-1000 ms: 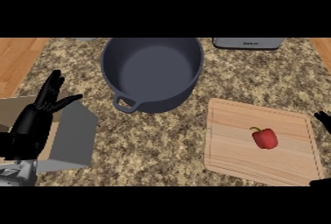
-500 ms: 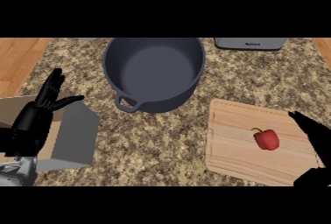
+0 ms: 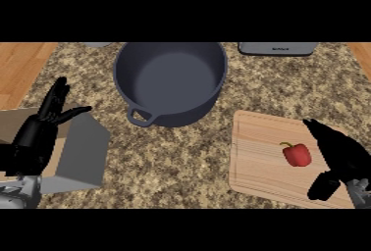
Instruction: Pick the bell pepper from the cutting board and place it in the pot
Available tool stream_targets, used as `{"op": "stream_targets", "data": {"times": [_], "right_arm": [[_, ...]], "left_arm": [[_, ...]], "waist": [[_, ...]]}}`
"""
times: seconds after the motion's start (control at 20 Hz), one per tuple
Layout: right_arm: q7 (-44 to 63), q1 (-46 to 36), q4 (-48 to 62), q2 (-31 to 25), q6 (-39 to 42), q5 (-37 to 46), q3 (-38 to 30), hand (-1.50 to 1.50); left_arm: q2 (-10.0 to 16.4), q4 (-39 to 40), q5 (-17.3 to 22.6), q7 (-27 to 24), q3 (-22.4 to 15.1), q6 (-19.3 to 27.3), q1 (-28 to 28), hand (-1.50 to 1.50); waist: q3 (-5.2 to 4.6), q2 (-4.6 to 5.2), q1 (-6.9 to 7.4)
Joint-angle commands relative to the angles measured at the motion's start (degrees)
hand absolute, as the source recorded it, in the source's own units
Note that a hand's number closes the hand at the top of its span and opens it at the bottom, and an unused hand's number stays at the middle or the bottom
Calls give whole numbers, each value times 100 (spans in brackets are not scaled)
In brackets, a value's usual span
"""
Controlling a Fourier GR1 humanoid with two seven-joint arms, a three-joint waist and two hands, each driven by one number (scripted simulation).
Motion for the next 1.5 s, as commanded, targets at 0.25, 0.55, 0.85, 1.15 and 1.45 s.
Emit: {"op": "stream_targets", "data": {"times": [0.25,0.55,0.85,1.15,1.45], "right_arm": [[328,-543,760,589,309,194,248,-150],[314,-708,1115,773,283,378,269,-150],[98,-964,1670,1005,192,505,223,-150],[-260,-877,2082,1095,246,630,413,150],[-855,-1038,2360,1095,-10,862,417,150]], "left_arm": [[172,912,-115,85,173,-42,639,0],[148,820,-136,259,181,23,700,0],[33,828,-249,322,82,80,553,0],[72,862,-126,134,223,-66,743,0],[86,766,-117,319,289,-19,733,0]], "waist": [[-110,117,-25],[-106,93,-73],[-100,104,-108],[-106,102,-85],[-99,89,-111]]}}
